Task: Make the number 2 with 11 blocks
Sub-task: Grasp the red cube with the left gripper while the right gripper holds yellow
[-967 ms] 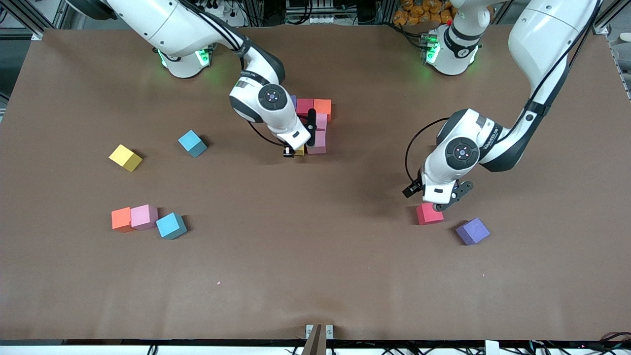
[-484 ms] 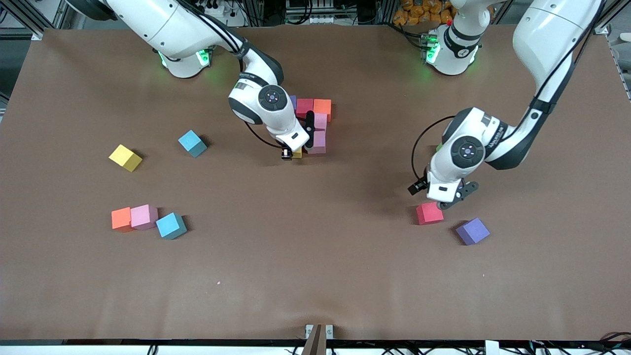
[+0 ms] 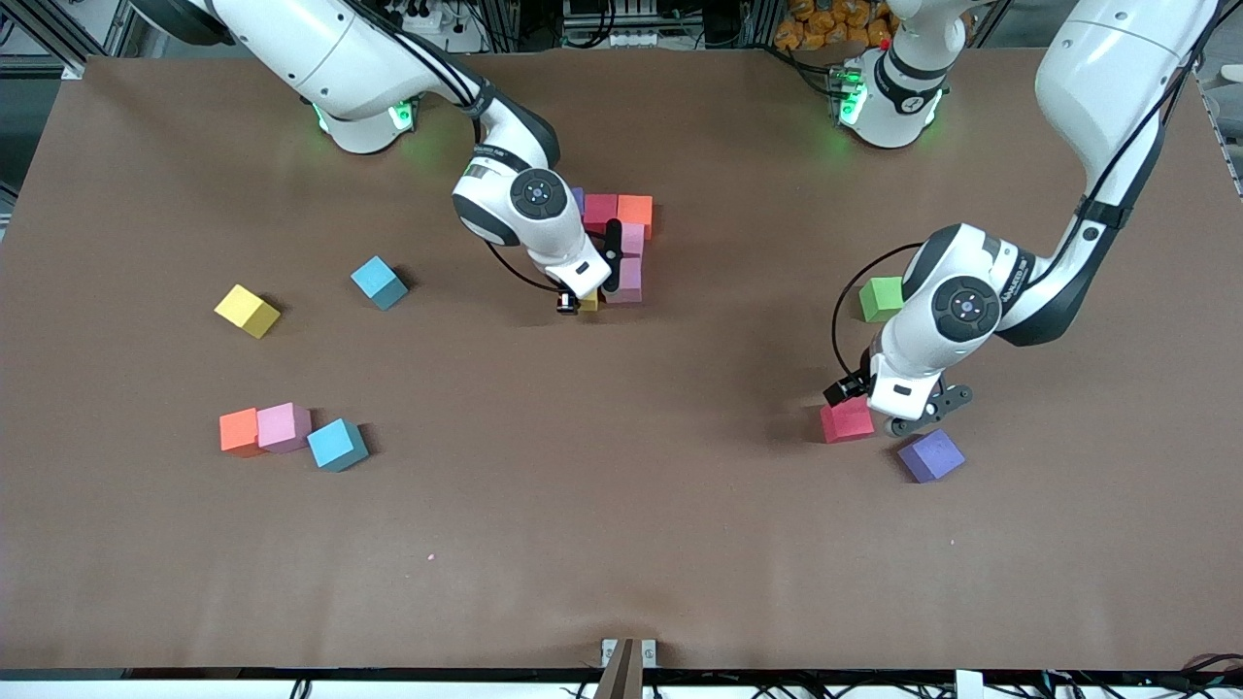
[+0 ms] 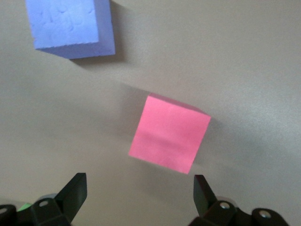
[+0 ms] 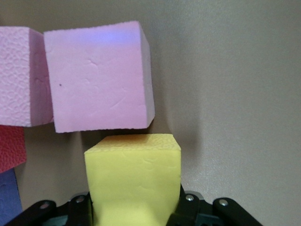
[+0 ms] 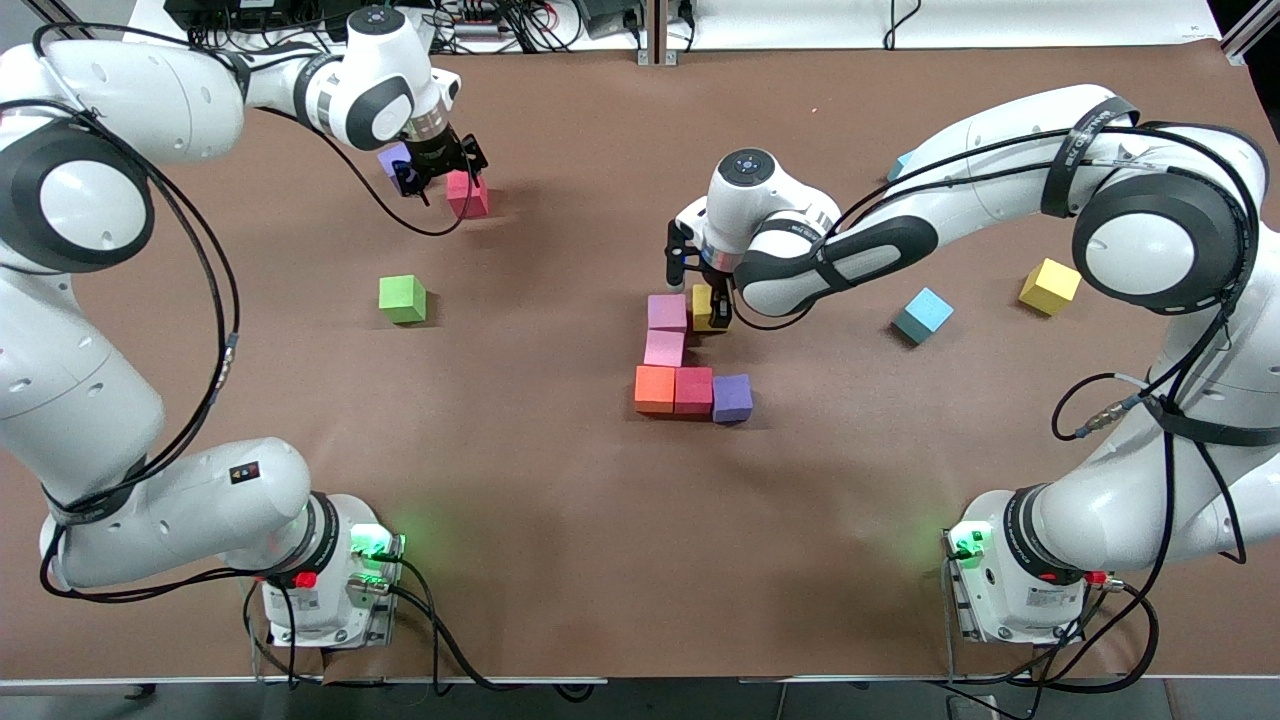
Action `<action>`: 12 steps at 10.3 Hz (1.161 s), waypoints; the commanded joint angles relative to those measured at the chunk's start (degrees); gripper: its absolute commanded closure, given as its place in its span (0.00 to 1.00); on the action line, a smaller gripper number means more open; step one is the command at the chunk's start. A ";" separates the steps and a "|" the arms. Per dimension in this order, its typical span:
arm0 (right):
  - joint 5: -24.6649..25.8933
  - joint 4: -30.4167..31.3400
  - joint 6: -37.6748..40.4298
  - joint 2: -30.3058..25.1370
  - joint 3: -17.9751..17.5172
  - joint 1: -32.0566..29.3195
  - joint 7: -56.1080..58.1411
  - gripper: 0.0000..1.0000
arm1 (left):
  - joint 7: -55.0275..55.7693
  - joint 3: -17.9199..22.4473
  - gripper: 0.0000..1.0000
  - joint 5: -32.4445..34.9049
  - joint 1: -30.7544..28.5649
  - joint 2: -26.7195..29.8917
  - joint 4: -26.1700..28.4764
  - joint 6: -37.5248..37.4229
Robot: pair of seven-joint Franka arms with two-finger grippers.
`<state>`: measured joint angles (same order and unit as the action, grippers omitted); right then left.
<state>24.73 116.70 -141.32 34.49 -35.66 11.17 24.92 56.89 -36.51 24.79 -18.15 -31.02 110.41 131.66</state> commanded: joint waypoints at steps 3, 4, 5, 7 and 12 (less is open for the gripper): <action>1.20 -0.51 -0.36 1.19 0.24 0.79 -3.03 1.00 | 0.06 -0.14 0.00 2.02 1.09 -7.11 -7.03 0.18; 1.20 -0.60 -0.45 1.28 0.24 1.22 -3.03 1.00 | 0.32 0.38 0.00 2.80 2.06 -8.17 -7.92 0.18; 1.20 -0.60 -0.45 1.28 0.24 1.23 -3.12 1.00 | 0.58 1.17 0.00 4.20 2.68 -8.88 -8.54 0.18; 1.20 -0.60 -0.36 1.28 0.24 1.23 -3.38 1.00 | 0.06 2.06 0.00 6.75 3.04 -9.67 -8.90 0.18; 1.11 -0.51 -0.36 1.54 0.15 1.14 -3.65 1.00 | -3.62 2.41 0.00 8.00 2.95 -9.94 -8.81 0.09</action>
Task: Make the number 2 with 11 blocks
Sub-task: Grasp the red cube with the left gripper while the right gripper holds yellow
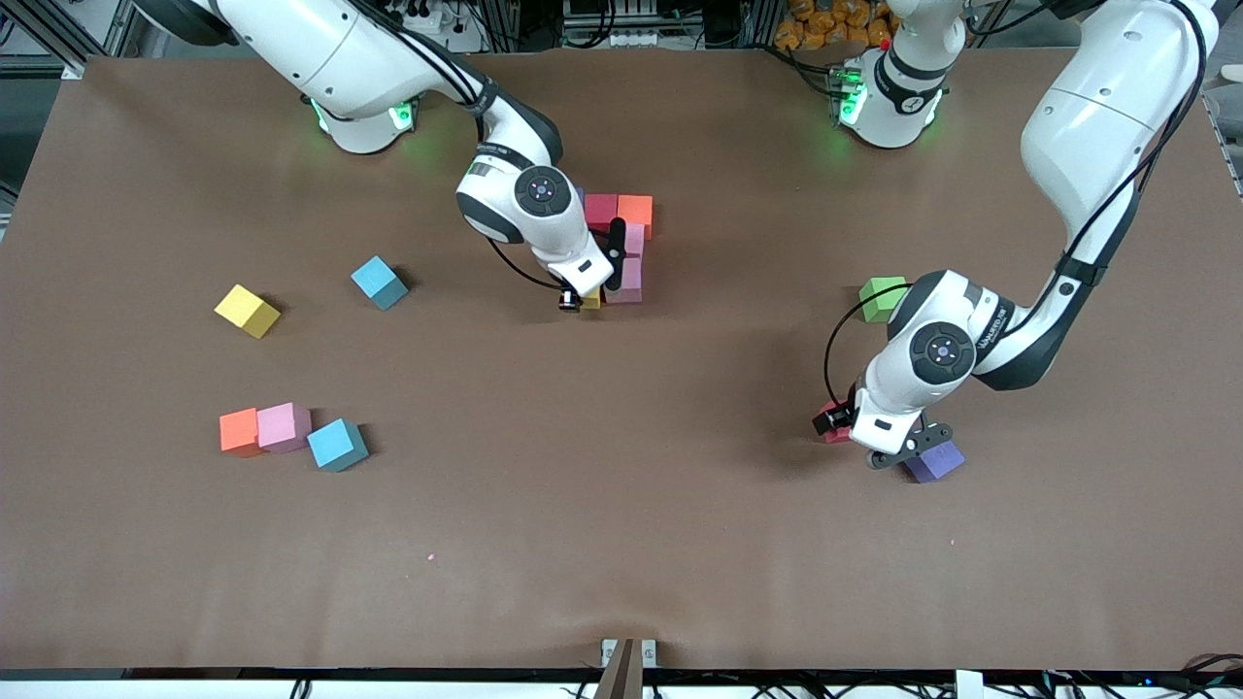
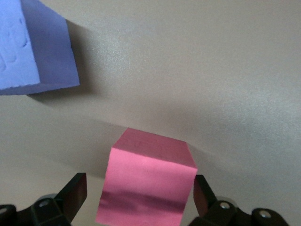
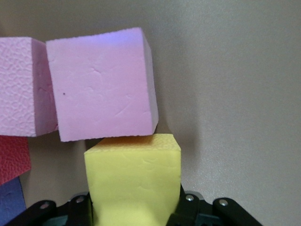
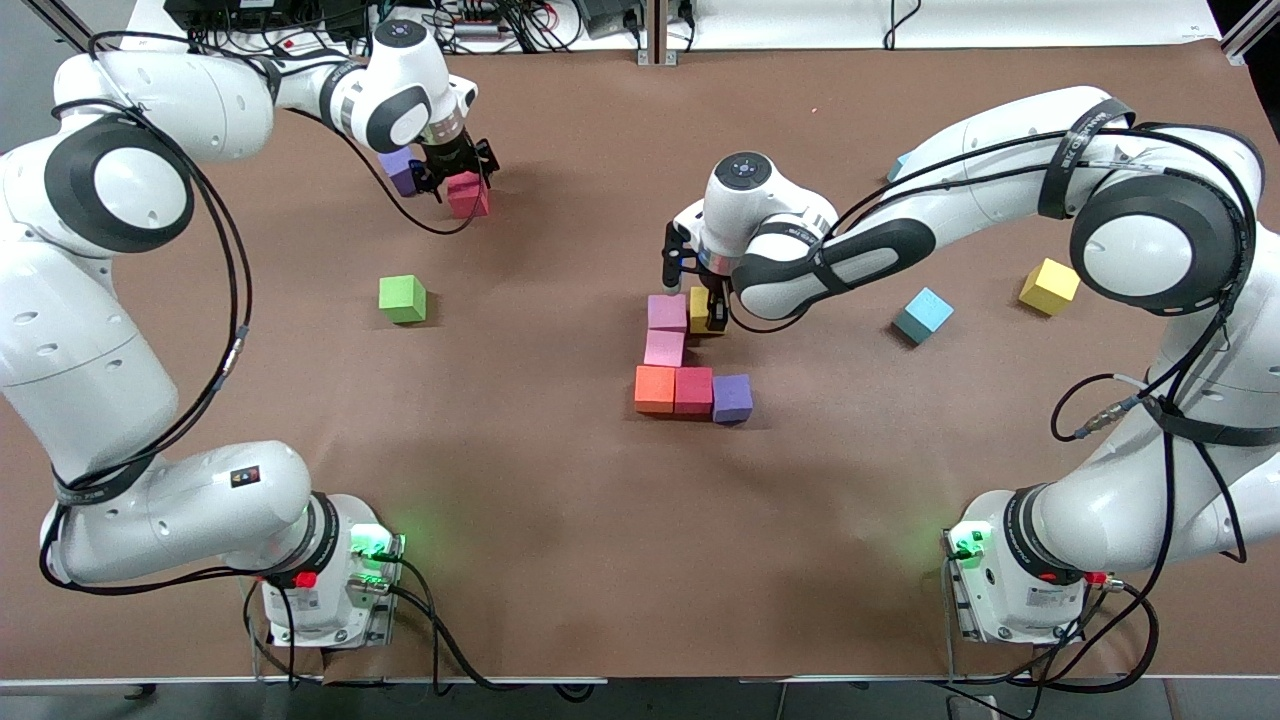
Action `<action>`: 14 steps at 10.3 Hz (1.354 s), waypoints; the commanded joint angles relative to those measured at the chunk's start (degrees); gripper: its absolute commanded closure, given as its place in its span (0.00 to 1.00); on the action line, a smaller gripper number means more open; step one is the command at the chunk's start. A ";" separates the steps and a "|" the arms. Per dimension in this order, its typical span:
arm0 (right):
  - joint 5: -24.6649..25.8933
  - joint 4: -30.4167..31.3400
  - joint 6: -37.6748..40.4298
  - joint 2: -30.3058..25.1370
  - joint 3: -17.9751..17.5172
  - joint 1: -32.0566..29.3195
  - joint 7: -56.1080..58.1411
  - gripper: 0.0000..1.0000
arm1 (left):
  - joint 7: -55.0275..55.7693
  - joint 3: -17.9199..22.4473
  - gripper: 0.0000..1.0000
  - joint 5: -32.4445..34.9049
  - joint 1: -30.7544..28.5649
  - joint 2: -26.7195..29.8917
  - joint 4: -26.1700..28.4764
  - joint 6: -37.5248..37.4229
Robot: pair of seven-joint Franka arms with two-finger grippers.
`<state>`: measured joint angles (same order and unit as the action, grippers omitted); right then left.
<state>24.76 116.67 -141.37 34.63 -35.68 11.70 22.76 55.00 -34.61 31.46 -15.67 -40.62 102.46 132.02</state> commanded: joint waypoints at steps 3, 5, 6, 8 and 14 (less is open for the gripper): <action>1.08 -0.47 -0.31 1.50 -0.01 0.95 -2.54 1.00 | -1.74 0.60 0.00 1.85 0.46 -0.95 -0.86 -0.28; 1.08 -0.47 -0.31 1.50 -0.09 1.22 -2.80 1.00 | -1.56 0.60 0.56 1.94 0.46 -0.96 -0.86 -0.28; 1.08 -0.47 -0.31 1.50 -0.09 1.22 -2.80 1.00 | -1.21 0.51 0.71 1.94 0.46 -0.96 -0.94 -0.28; 1.08 -0.47 -0.31 1.58 -0.09 1.31 -2.80 1.00 | -0.34 0.51 0.74 1.42 0.46 -0.26 -1.21 -0.71; 0.90 -0.39 -0.22 1.76 -0.18 1.75 -3.68 0.97 | 10.45 -1.15 0.74 0.80 2.22 2.21 -1.38 -4.05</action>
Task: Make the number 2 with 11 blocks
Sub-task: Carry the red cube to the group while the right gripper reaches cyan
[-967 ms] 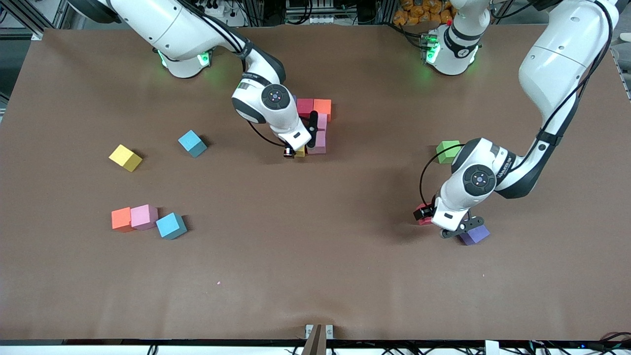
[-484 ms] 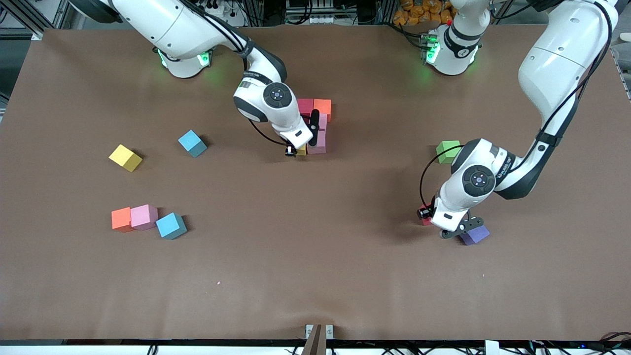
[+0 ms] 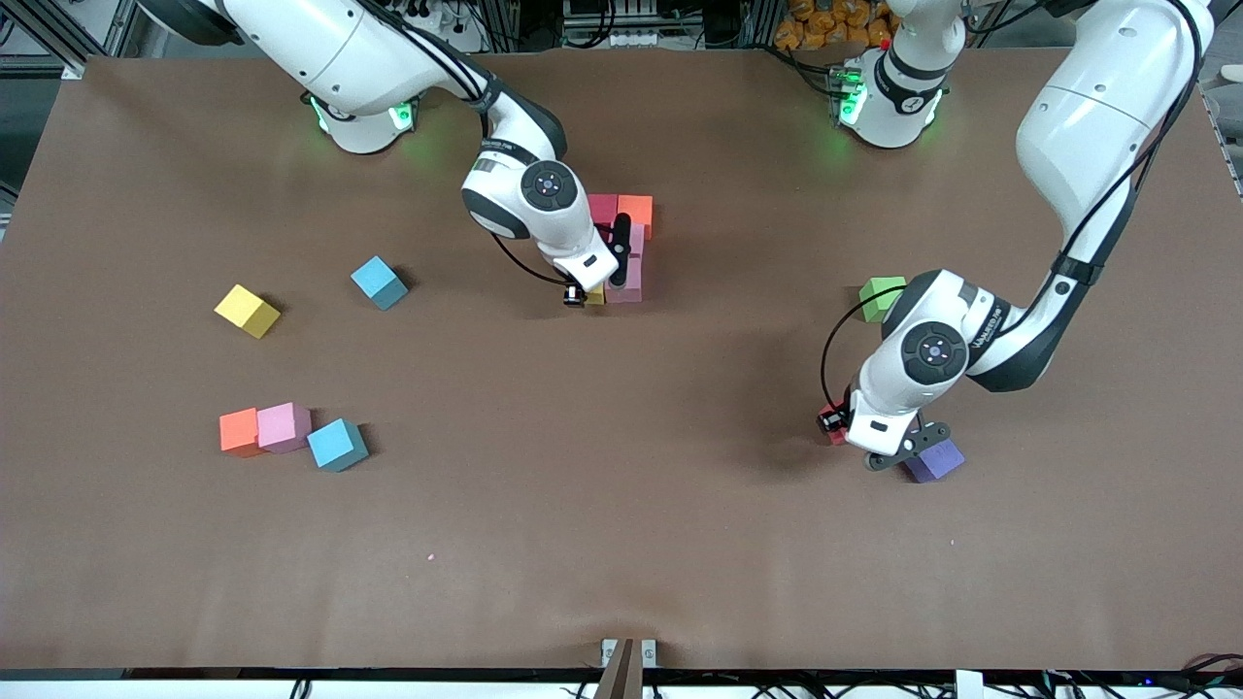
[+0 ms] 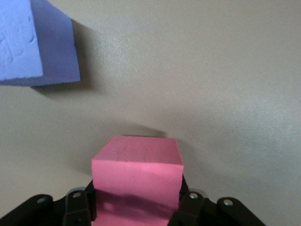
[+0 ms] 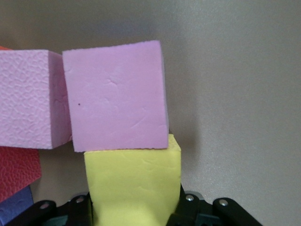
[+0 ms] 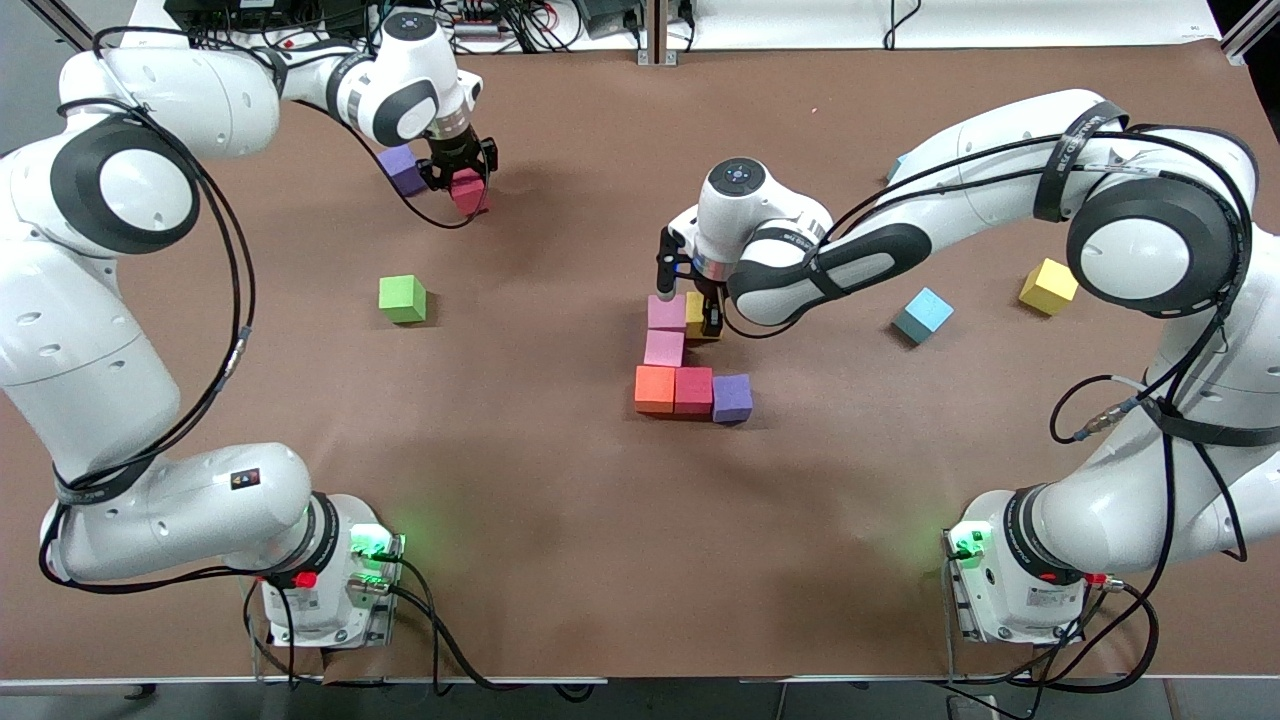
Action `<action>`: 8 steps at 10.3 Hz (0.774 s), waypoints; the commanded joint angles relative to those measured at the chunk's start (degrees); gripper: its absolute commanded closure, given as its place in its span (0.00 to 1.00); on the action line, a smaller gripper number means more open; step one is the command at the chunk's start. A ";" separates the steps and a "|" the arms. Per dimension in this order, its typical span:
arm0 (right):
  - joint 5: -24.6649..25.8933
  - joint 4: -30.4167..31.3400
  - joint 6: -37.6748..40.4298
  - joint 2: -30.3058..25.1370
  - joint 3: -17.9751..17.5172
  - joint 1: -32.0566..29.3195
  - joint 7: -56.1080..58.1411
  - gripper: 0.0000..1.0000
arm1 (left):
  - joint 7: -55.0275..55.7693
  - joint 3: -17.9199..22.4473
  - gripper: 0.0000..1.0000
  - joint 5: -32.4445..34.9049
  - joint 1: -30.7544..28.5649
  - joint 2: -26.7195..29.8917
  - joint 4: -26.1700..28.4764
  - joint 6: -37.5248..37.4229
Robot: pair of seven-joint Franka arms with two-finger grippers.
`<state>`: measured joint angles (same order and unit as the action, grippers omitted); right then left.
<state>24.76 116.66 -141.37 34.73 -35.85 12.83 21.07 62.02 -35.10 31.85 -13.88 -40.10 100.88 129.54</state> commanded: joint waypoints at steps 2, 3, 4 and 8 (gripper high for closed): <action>0.99 -0.38 -0.22 1.66 -0.01 0.27 -3.67 0.01 | 6.35 -1.89 0.74 -0.29 0.34 1.78 0.02 -2.01; 1.08 -0.38 -0.05 1.66 -0.01 -0.17 -3.23 0.00 | 7.40 -2.25 0.74 -1.43 0.26 2.31 -0.24 -3.23; 1.08 -0.38 0.13 1.66 -0.01 -0.35 -3.32 0.00 | 8.63 -2.42 0.74 -3.01 0.43 3.18 -0.24 -3.59; 0.99 -0.56 1.61 0.70 -1.75 -1.66 -3.49 0.00 | 19.33 -6.02 0.74 -4.52 0.69 3.45 -0.33 -4.47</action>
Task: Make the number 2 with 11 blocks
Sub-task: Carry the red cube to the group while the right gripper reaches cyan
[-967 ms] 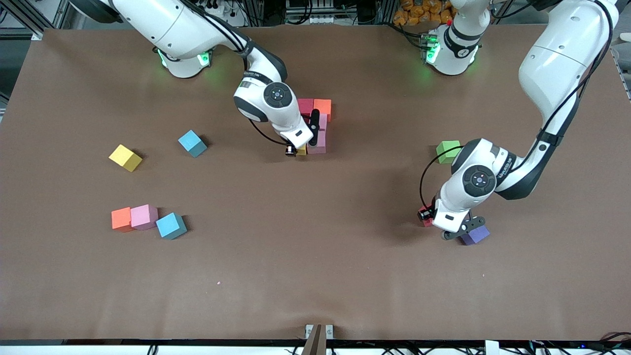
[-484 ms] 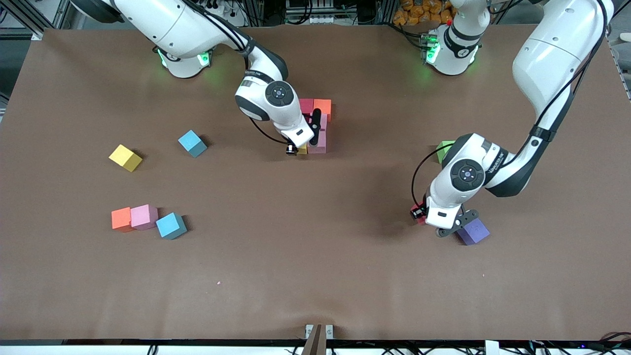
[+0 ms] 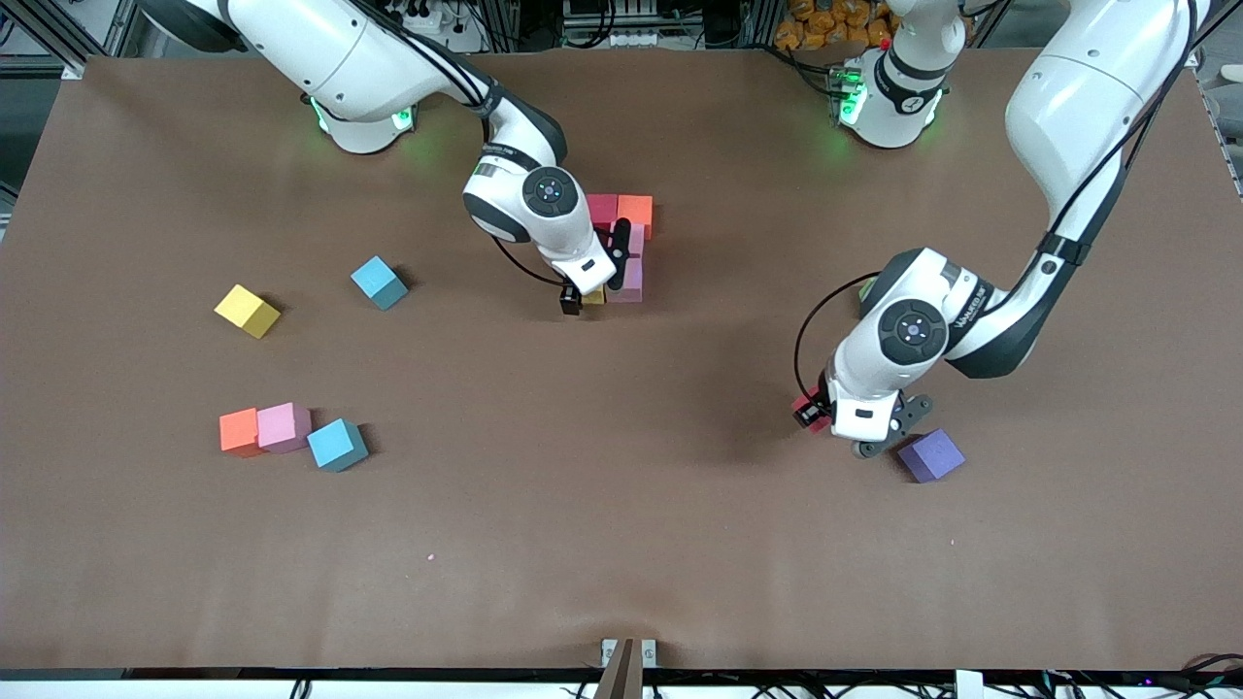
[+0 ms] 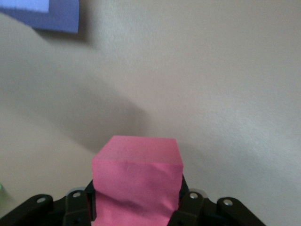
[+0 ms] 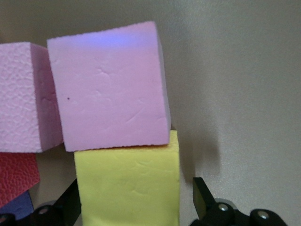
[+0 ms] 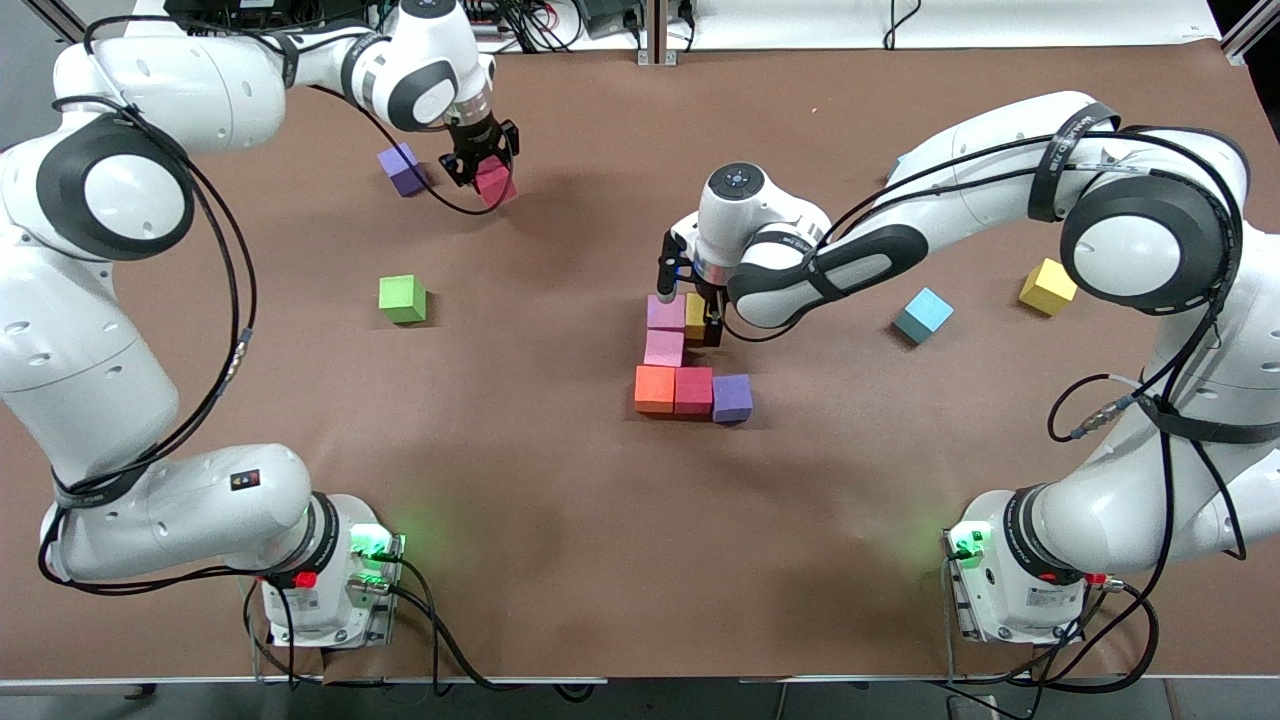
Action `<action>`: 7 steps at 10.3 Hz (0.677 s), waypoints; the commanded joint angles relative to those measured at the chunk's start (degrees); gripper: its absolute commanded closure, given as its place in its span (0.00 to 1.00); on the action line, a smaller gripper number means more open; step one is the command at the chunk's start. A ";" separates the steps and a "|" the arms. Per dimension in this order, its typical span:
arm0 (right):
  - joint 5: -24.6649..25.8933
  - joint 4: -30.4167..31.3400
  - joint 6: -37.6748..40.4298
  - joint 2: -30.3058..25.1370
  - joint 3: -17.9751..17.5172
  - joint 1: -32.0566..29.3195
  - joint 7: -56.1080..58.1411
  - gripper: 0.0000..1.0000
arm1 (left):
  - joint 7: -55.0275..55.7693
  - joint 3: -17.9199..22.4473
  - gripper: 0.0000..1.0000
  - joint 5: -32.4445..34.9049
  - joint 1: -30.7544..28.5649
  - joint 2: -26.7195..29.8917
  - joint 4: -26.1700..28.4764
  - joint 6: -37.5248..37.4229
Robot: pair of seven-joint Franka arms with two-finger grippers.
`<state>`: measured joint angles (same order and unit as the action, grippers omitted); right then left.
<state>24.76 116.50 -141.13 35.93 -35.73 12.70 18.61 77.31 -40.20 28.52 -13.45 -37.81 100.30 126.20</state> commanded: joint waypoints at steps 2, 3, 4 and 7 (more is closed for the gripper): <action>0.99 -1.09 5.32 -1.30 -6.43 -5.82 -0.43 0.00 | 10.47 -2.51 0.74 -1.19 0.44 1.16 0.25 -1.22; 0.99 -1.01 7.08 -1.82 -8.11 -7.15 0.10 0.00 | 13.72 -2.51 0.74 -1.28 1.75 1.07 0.08 -1.83; 0.99 -1.18 9.70 -2.18 -9.70 -8.56 0.28 0.00 | 17.40 -2.51 0.74 -1.28 2.63 1.07 -0.01 -1.92; 0.99 -5.47 22.76 -2.44 -14.88 -14.88 6.68 0.00 | 26.81 -2.51 0.74 -1.10 6.32 0.72 -0.36 -1.92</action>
<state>24.94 112.95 -124.91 34.24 -47.53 1.81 22.25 100.16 -42.99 28.43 -8.88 -37.79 100.30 125.38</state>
